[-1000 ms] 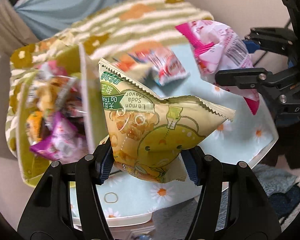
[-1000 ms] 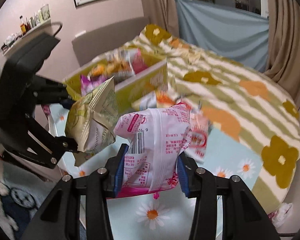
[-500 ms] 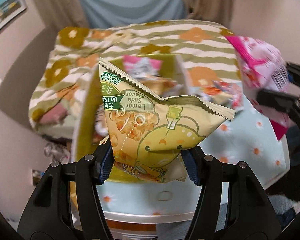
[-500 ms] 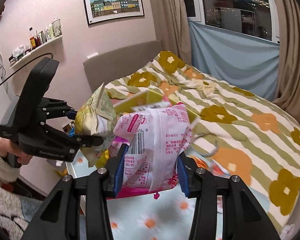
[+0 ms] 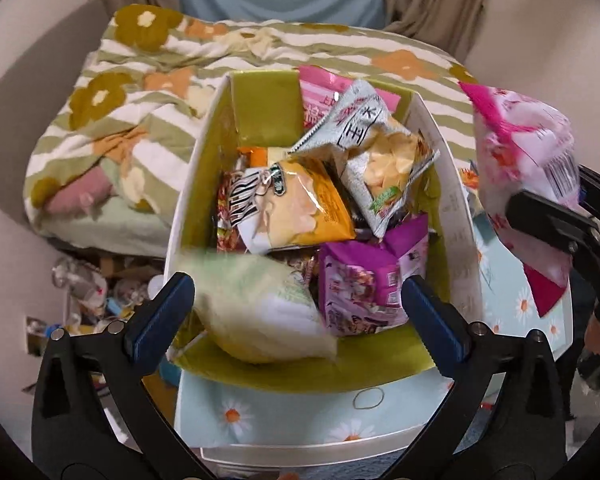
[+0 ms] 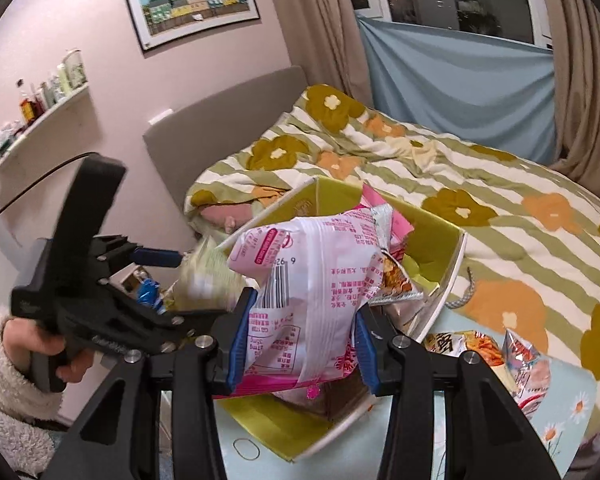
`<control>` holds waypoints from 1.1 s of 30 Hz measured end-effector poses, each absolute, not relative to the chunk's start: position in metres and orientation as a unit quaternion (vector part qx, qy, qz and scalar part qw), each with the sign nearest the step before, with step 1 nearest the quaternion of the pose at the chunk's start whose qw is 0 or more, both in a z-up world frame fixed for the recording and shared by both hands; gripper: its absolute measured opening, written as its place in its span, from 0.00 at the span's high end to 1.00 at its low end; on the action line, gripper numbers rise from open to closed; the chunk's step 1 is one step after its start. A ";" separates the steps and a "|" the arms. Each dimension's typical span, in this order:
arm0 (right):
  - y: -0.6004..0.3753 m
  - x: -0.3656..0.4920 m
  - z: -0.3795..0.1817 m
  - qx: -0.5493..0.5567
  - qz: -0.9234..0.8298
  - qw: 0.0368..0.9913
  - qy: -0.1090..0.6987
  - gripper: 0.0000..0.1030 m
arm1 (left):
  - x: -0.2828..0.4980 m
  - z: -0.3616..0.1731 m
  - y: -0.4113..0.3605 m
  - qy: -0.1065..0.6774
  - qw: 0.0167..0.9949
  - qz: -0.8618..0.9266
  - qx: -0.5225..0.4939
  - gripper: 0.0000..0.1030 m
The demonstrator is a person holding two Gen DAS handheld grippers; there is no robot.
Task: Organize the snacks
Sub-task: 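Carry both bags over the box and open both tools to drop them in, then move both tools back toward the last snack bags on the table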
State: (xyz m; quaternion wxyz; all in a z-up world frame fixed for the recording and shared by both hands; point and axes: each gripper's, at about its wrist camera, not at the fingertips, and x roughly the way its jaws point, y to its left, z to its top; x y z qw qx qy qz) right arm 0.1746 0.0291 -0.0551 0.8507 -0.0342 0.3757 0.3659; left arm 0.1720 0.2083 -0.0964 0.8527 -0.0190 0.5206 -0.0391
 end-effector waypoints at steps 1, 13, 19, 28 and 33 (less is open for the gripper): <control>0.032 0.174 -0.058 -0.030 0.360 0.852 0.379 0.60 | 0.171 -0.100 0.212 0.523 0.851 -0.044 -0.021 0.00; 0.062 0.177 -0.062 0.026 0.287 0.865 0.412 0.59 | 0.160 -0.078 0.244 0.472 0.879 -0.067 -0.010 0.00; 0.082 0.193 -0.063 0.039 0.269 0.862 0.428 0.56 | 0.168 -0.082 0.253 0.471 0.880 -0.069 -0.003 0.00; 0.069 0.187 -0.075 0.060 0.238 0.875 0.418 0.00 | 0.176 -0.105 0.249 0.491 0.869 -0.070 -0.007 0.00; 0.059 0.179 -0.074 0.051 0.230 0.878 0.416 0.00 | 0.175 -0.103 0.242 0.486 0.871 -0.072 -0.006 0.00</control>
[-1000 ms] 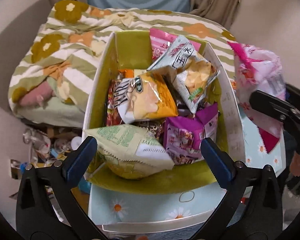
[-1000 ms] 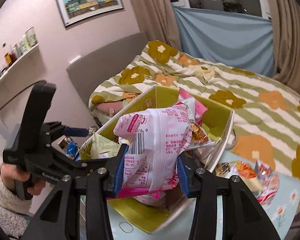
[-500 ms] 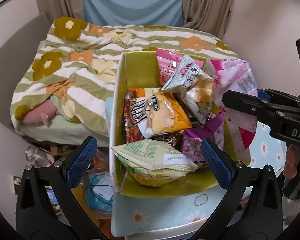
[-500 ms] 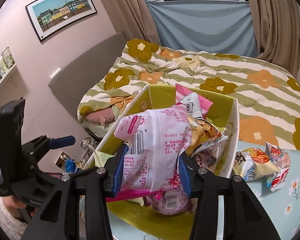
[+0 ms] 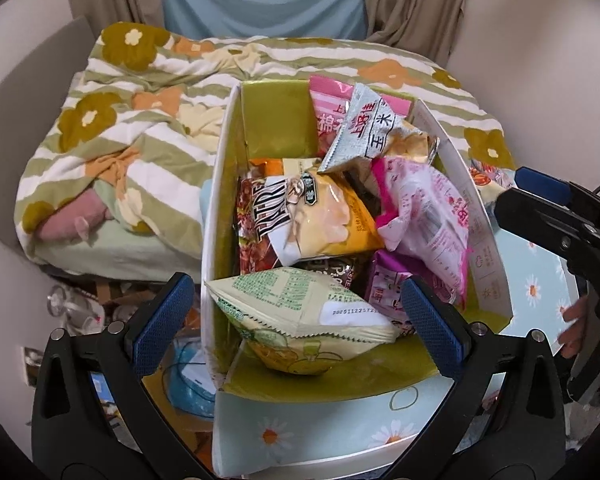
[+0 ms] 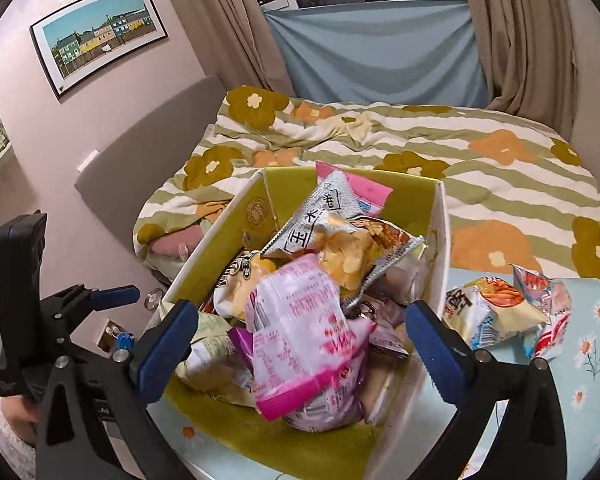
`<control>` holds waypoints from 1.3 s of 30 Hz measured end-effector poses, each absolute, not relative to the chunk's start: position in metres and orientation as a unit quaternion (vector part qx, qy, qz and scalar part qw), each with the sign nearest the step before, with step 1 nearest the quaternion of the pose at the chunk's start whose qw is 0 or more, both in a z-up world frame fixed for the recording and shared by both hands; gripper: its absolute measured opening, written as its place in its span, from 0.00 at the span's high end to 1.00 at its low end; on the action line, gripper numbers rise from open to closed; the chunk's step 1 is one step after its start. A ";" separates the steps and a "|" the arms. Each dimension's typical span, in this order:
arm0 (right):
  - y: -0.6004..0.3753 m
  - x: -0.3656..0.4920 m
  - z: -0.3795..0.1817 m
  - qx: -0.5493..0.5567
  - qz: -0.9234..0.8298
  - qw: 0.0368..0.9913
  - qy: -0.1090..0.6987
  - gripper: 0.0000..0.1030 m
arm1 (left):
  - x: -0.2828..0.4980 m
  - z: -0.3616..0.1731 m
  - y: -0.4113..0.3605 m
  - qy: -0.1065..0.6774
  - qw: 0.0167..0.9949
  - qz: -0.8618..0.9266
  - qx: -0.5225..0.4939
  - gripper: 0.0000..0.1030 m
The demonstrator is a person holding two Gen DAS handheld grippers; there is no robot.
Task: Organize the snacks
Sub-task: 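Move both tools back toward the last snack bags on the table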
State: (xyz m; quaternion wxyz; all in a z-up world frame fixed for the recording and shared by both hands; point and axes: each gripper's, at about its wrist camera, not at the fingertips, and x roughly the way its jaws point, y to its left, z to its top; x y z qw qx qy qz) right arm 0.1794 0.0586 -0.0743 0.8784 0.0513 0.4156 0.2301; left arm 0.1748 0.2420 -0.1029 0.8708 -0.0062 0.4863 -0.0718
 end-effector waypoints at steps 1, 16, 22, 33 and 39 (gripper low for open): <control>0.057 0.177 -0.072 0.051 0.230 0.879 0.414 0.00 | 0.174 -0.100 0.241 0.484 0.872 -0.072 -0.008 0.00; -0.014 0.146 -0.026 0.055 0.159 0.900 0.401 0.00 | 0.168 -0.064 0.198 0.456 0.883 -0.106 -0.008 0.00; -0.069 0.136 -0.017 0.058 0.120 0.907 0.399 0.00 | 0.166 -0.059 0.143 0.446 0.886 -0.128 0.015 0.00; -0.179 0.164 -0.037 0.066 0.128 0.900 0.411 0.00 | 0.206 -0.075 0.009 0.466 0.863 -0.149 0.124 0.00; -0.220 0.193 -0.074 0.064 0.145 0.882 0.444 0.00 | 0.243 -0.109 -0.048 0.486 0.838 -0.153 0.196 0.00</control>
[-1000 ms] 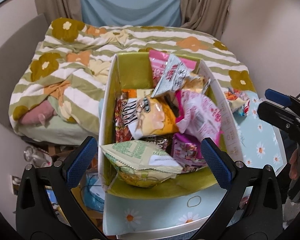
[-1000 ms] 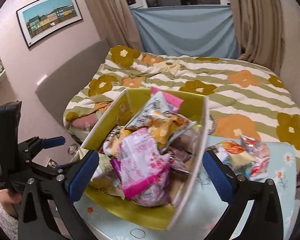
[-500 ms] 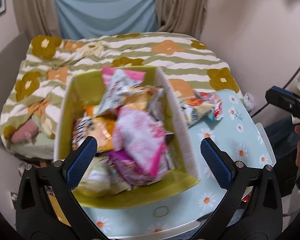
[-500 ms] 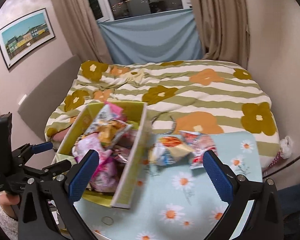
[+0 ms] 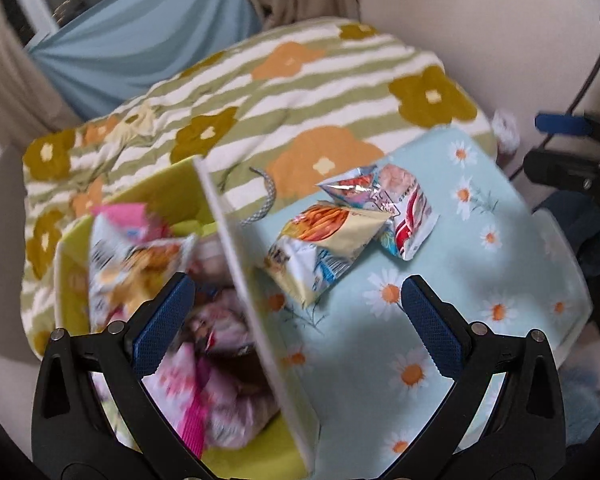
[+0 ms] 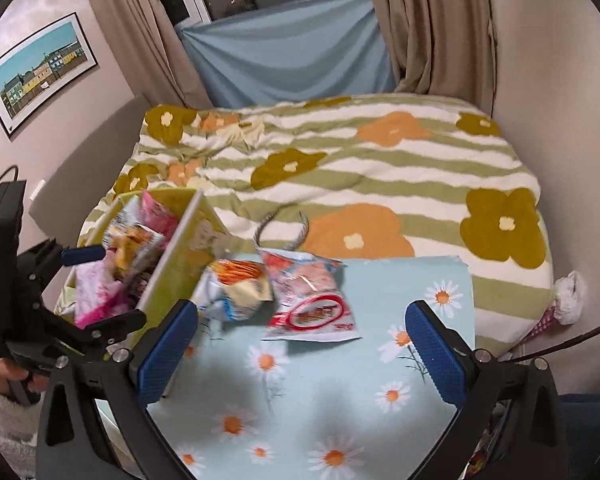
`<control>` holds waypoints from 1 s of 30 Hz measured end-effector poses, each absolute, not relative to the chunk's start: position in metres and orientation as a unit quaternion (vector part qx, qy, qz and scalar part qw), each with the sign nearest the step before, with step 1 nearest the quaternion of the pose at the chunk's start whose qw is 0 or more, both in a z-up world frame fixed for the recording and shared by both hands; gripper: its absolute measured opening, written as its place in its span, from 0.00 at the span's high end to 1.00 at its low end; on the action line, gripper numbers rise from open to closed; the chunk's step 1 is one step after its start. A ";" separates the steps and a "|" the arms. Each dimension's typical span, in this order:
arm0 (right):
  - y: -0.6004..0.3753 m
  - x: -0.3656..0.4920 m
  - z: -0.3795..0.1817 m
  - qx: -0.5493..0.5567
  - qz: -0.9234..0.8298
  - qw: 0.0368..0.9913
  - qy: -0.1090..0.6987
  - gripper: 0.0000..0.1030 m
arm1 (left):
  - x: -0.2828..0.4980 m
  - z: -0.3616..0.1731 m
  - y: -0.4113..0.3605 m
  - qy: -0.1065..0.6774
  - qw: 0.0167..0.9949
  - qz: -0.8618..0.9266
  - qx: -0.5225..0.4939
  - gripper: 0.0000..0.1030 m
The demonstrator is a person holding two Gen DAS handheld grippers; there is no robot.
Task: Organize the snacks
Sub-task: 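Move both tools back toward the last snack bags on the table, then grasp the cheese stick bag with left tool while right tool grasps the shrimp flakes bag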
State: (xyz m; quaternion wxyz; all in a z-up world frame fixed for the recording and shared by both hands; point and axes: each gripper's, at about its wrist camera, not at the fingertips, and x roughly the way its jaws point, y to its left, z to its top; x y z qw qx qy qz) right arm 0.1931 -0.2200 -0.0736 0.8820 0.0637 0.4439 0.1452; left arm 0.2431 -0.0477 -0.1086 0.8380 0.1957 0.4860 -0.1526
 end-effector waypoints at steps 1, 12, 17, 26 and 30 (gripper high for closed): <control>-0.226 0.199 -0.080 0.068 0.150 0.878 0.449 0.00 | 0.248 -0.116 -0.055 0.488 0.833 -0.153 0.212 0.00; -0.230 0.263 -0.163 0.078 0.220 0.831 0.505 0.00 | 0.298 -0.195 -0.105 0.540 0.760 -0.147 0.331 0.00; -0.224 0.283 -0.192 0.098 0.244 0.811 0.523 0.00 | 0.313 -0.218 -0.111 0.565 0.742 -0.145 0.330 0.05; -0.213 0.299 -0.214 0.093 0.273 0.794 0.536 0.00 | 0.322 -0.240 -0.109 0.600 0.726 -0.138 0.307 0.32; -0.208 0.304 -0.218 0.089 0.283 0.785 0.544 0.06 | 0.320 -0.238 -0.107 0.607 0.731 -0.132 0.284 0.36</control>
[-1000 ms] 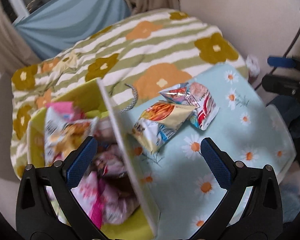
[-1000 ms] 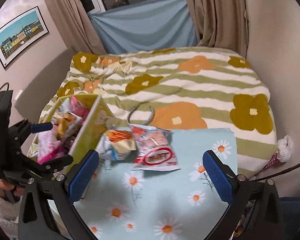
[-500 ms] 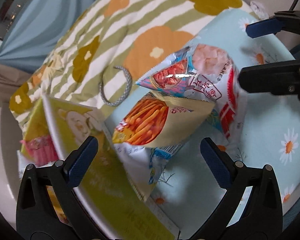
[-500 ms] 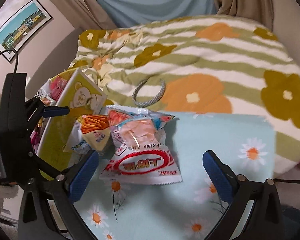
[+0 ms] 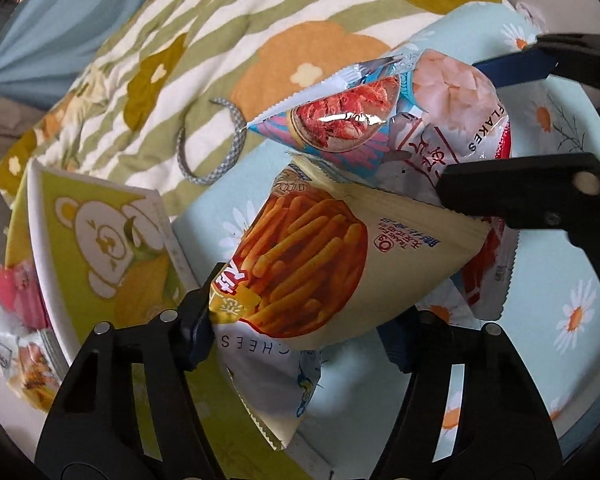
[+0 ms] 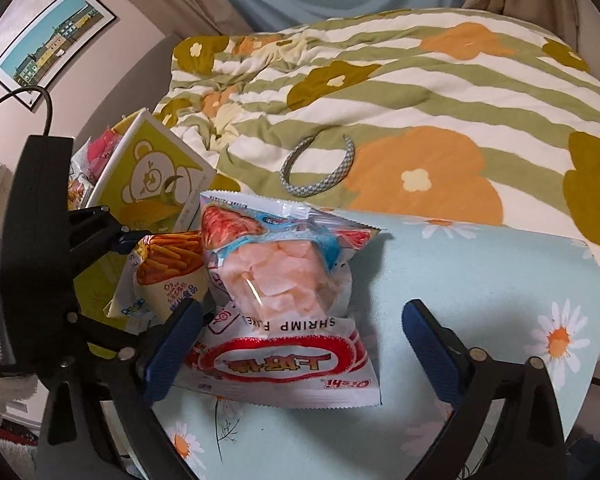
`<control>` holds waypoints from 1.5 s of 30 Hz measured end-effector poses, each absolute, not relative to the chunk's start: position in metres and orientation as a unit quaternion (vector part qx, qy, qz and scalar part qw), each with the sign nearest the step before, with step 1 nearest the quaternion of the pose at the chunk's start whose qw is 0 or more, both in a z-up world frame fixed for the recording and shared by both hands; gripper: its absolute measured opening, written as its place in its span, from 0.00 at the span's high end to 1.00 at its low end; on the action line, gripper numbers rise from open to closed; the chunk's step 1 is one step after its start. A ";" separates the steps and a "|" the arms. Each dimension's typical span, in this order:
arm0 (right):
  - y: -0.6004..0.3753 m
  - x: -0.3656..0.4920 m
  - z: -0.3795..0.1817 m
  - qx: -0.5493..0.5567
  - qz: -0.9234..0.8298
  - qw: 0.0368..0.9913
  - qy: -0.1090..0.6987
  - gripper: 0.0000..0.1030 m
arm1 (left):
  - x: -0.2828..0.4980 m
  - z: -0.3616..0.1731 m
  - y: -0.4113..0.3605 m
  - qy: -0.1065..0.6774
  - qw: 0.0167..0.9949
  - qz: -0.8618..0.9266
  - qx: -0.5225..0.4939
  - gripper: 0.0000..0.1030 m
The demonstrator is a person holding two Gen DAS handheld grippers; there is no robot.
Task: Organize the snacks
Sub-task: 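Grasp the cheese stick bag with left tool while right tool grasps the shrimp flakes bag, then lift both bags over the box and open both tools to release them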
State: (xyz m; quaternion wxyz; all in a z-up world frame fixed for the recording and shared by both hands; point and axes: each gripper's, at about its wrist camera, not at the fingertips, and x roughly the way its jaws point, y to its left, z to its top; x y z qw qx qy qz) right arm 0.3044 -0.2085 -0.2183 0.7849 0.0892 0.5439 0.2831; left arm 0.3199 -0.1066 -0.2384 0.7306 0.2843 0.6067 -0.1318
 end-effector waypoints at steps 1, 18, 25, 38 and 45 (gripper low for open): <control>-0.208 0.306 -0.220 0.092 0.287 0.781 0.547 0.09 | 0.319 -0.238 -0.106 0.608 0.732 -0.129 0.278 0.36; -0.192 0.321 -0.232 0.089 0.321 0.734 0.591 0.45 | 0.299 -0.235 -0.099 0.604 0.769 -0.077 0.197 0.36; -0.202 0.302 -0.202 0.067 0.304 0.766 0.562 0.47 | 0.283 -0.222 -0.098 0.592 0.782 -0.084 0.176 0.36; -0.213 0.258 -0.088 0.047 0.276 0.830 0.483 0.47 | 0.250 -0.125 -0.076 0.517 0.840 -0.109 0.123 0.36; -0.192 0.237 -0.025 0.033 0.277 0.858 0.432 0.47 | 0.242 -0.069 -0.033 0.487 0.861 -0.121 0.078 0.36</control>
